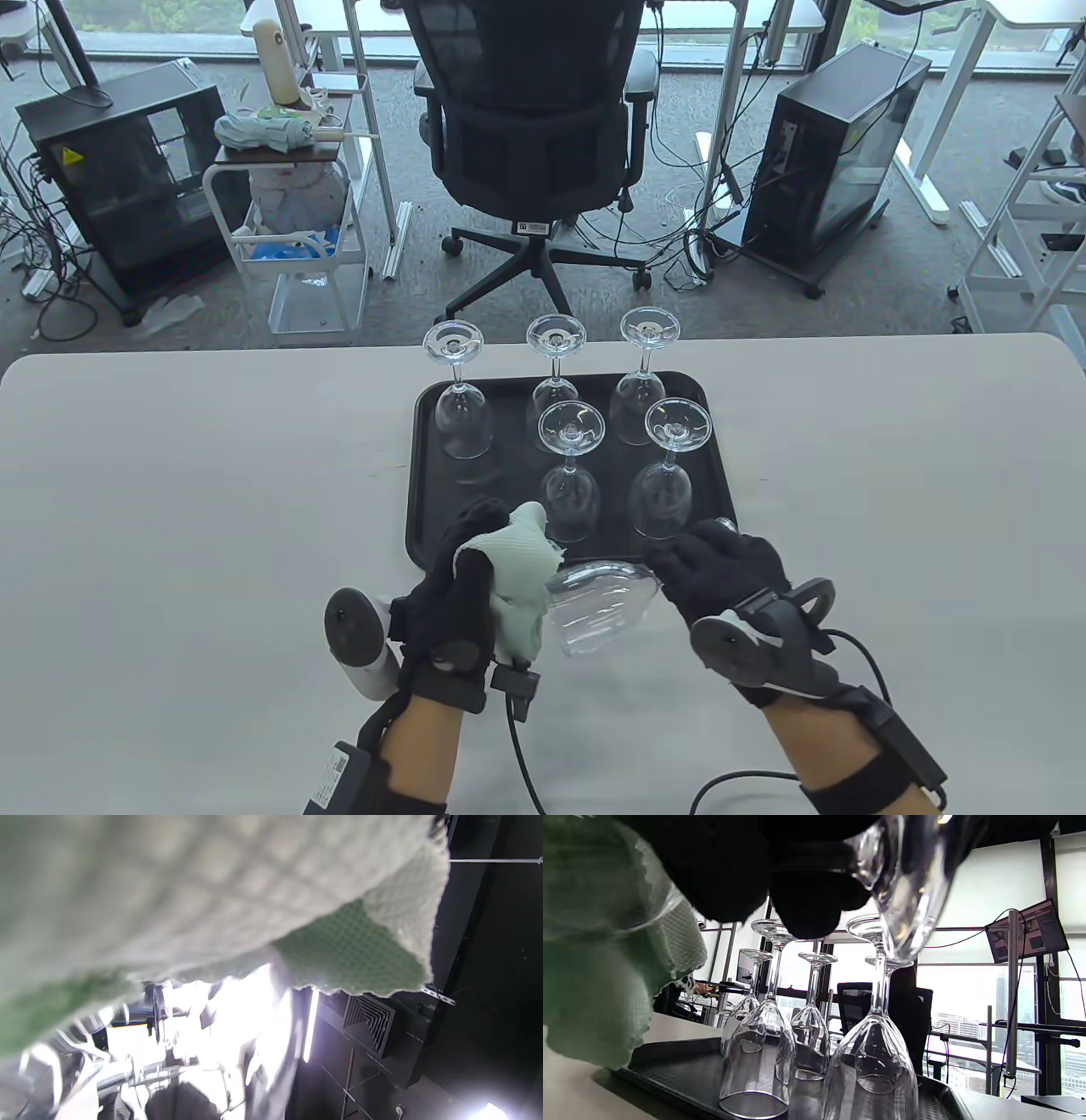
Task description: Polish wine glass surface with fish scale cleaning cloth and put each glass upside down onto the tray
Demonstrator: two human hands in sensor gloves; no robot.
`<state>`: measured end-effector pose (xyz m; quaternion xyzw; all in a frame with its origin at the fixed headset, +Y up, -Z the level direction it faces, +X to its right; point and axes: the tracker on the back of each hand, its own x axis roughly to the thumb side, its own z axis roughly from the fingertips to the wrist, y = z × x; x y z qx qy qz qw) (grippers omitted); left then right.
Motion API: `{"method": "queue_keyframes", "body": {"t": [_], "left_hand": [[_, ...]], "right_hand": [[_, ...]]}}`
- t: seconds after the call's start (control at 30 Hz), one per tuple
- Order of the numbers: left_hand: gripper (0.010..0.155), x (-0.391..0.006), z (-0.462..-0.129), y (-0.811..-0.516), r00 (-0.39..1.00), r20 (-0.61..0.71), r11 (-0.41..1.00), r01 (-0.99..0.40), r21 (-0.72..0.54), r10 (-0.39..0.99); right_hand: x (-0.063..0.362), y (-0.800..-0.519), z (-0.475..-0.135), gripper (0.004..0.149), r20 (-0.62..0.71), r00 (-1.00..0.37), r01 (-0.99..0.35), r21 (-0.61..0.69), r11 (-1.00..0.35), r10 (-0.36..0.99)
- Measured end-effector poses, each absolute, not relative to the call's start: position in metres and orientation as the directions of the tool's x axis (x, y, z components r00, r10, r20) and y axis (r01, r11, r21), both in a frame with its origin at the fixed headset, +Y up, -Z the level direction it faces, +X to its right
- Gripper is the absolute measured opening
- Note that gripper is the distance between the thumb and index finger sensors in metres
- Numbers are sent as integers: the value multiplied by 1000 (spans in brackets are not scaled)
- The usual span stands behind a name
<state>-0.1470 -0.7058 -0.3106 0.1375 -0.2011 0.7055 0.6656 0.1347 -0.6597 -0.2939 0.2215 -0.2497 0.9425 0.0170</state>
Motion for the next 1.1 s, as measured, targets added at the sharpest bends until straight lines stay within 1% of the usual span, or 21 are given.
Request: {"method": "queue_keyframes", "body": {"t": [0.1,0.2,0.27,0.33,0.37,0.43,0.5,0.53,0.57,0.63,0.67,0.73,0.77,0.83,0.87,0.93,0.97,1.0,1.03,1.07,1.1], "left_hand": [[54,-138,-310,-706,-70,457,0,-989,-150,887],[58,-128,-309,-709,-38,444,56,-979,-195,895],[61,-124,-308,-710,-22,444,71,-979,-193,896],[61,-120,-305,-710,53,469,137,-980,-146,881],[61,-120,-304,-709,90,494,156,-983,-95,865],[58,-123,-303,-708,122,500,148,-989,-13,858],[57,-126,-303,-708,107,492,132,-991,-17,864],[57,-127,-304,-708,105,492,126,-992,-9,864],[57,-128,-304,-708,90,491,111,-994,-14,866],[57,-128,-304,-708,46,473,73,-997,-37,880],[57,-128,-304,-708,25,470,57,-997,-53,882],[56,-127,-304,-708,3,458,44,-996,-77,889],[56,-127,-304,-708,13,458,57,-995,-82,889],[57,-126,-305,-709,3,468,60,-993,-106,884],[57,-123,-305,-709,-1,486,64,-991,-116,874],[59,-119,-304,-710,13,536,99,-986,-131,844],[59,-119,-303,-709,36,550,117,-987,-114,835],[59,-119,-303,-708,55,550,130,-987,-99,833],[58,-120,-304,-708,51,546,132,-985,-109,836],[57,-122,-305,-707,44,537,125,-985,-117,842],[57,-125,-305,-707,41,526,118,-986,-113,849]], "right_hand": [[124,-654,-294,49,351,-936,-144,-473,-869,-36],[121,-652,-291,49,346,-938,-219,-509,-832,36],[121,-654,-288,49,330,-944,-193,-530,-826,9],[125,-660,-286,51,396,-918,-240,-584,-775,-14],[129,-663,-287,52,433,-902,-272,-566,-778,1],[141,-669,-291,57,577,-812,-448,-517,-729,89],[156,-674,-294,67,628,-758,-555,-479,-680,177],[166,-677,-296,72,655,-702,-654,-441,-614,278],[177,-680,-299,78,631,-677,-709,-421,-566,379],[192,-687,-307,88,595,-574,-811,-315,-493,563],[197,-692,-313,90,601,-471,-874,-215,-436,646],[200,-700,-320,90,602,-298,-941,-57,-332,741],[201,-702,-321,85,582,-239,-960,-20,-280,777],[201,-703,-324,71,562,-234,-963,-22,-269,793],[201,-705,-324,69,555,-200,-971,-1,-240,807],[201,-707,-324,70,420,-122,-992,-16,-127,899],[203,-708,-324,72,350,-123,-988,42,-147,929],[204,-709,-324,72,348,-120,-985,72,-154,930],[204,-709,-325,75,426,-139,-978,84,-192,894],[204,-709,-325,78,478,-181,-969,61,-238,859],[202,-706,-324,81,569,-221,-957,28,-287,792]]}}
